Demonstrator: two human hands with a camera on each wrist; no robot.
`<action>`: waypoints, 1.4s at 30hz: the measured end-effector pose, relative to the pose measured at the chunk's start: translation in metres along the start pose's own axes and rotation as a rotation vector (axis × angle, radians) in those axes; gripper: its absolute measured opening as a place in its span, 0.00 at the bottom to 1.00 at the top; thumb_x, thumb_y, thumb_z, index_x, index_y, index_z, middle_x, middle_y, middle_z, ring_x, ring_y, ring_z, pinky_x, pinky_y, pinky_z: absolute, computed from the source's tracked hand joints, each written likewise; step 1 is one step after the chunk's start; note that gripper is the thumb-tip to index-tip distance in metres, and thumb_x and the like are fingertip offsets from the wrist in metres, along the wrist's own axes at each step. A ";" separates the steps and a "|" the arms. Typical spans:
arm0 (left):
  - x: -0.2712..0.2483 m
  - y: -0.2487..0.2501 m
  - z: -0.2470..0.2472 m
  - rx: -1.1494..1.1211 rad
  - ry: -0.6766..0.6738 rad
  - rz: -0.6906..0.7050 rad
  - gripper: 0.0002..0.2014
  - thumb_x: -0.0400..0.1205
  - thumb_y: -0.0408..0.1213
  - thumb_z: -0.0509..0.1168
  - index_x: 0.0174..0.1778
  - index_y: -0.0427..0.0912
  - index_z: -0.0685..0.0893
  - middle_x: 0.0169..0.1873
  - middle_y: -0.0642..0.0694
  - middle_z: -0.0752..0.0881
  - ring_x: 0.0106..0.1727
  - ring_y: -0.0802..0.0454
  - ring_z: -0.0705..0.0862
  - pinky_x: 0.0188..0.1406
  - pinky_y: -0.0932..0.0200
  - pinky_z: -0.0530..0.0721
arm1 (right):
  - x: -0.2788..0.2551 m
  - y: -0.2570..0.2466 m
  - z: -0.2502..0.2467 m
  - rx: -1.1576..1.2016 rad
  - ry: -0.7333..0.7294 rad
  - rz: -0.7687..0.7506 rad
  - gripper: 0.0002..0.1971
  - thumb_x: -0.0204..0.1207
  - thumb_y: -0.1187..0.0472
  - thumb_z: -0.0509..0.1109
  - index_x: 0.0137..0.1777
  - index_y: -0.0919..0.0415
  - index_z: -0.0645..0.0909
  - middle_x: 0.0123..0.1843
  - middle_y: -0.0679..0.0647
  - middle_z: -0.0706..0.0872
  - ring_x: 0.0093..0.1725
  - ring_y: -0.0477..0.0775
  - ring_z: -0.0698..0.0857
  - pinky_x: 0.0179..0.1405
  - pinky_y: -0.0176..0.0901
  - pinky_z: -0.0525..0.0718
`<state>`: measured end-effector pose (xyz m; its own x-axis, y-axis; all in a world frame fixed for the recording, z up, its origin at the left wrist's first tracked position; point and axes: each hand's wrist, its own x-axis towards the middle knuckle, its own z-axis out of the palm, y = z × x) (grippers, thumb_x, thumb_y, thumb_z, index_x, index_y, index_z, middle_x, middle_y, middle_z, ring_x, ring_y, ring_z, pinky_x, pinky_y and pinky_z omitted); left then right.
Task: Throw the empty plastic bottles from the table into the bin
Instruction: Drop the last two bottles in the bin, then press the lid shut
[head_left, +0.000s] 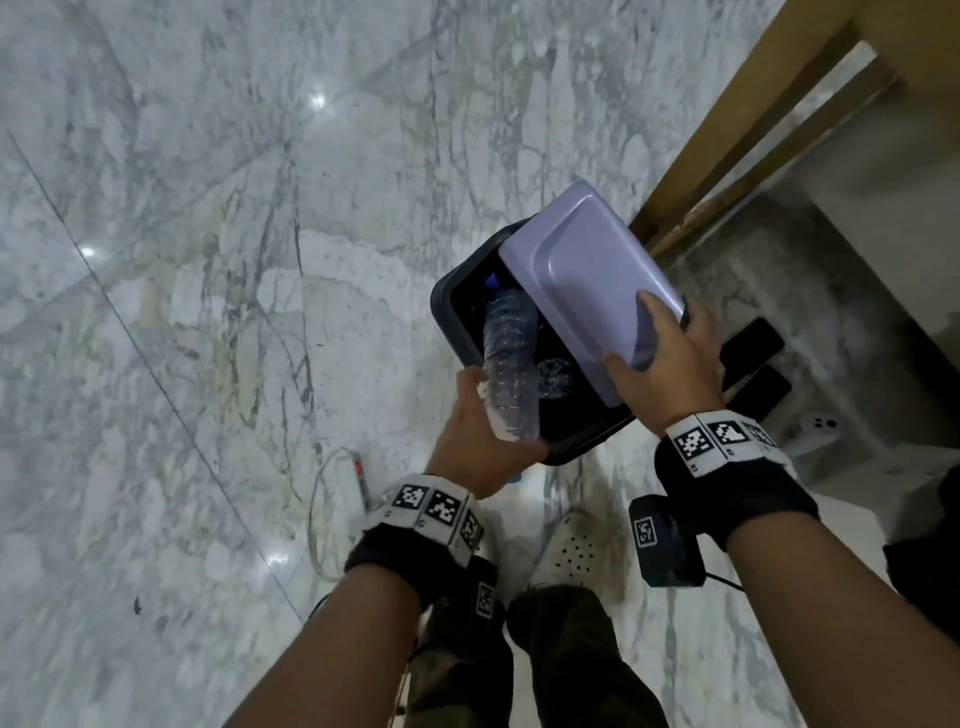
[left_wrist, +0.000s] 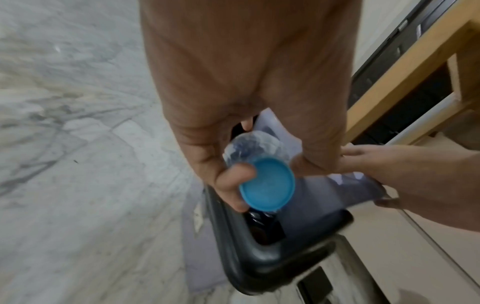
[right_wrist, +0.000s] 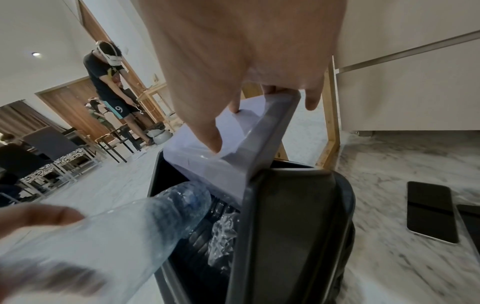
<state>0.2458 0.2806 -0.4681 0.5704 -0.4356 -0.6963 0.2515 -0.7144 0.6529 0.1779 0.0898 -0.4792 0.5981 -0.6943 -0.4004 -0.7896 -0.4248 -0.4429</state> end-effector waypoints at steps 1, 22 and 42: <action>-0.003 -0.001 -0.009 0.031 -0.028 -0.005 0.34 0.69 0.36 0.76 0.61 0.54 0.61 0.44 0.58 0.75 0.36 0.58 0.80 0.27 0.67 0.84 | 0.001 -0.002 -0.001 -0.006 -0.008 0.000 0.35 0.74 0.52 0.73 0.80 0.48 0.64 0.84 0.62 0.57 0.82 0.66 0.59 0.76 0.60 0.66; 0.084 0.001 0.021 0.533 0.183 0.145 0.15 0.78 0.44 0.69 0.54 0.38 0.88 0.58 0.40 0.83 0.61 0.40 0.80 0.57 0.48 0.81 | 0.000 0.004 0.000 -0.111 -0.078 -0.022 0.40 0.74 0.44 0.70 0.83 0.50 0.57 0.87 0.57 0.45 0.86 0.57 0.45 0.84 0.55 0.54; 0.092 -0.010 -0.004 0.435 0.227 0.384 0.12 0.78 0.30 0.65 0.54 0.33 0.87 0.52 0.34 0.87 0.55 0.39 0.85 0.51 0.60 0.75 | -0.003 0.001 0.012 -0.253 0.043 -0.084 0.56 0.56 0.48 0.81 0.80 0.56 0.52 0.81 0.64 0.54 0.80 0.68 0.56 0.64 0.64 0.78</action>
<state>0.2987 0.2501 -0.5376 0.7208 -0.6126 -0.3242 -0.3185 -0.7082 0.6301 0.1771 0.0984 -0.4881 0.6608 -0.6724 -0.3336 -0.7499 -0.6099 -0.2562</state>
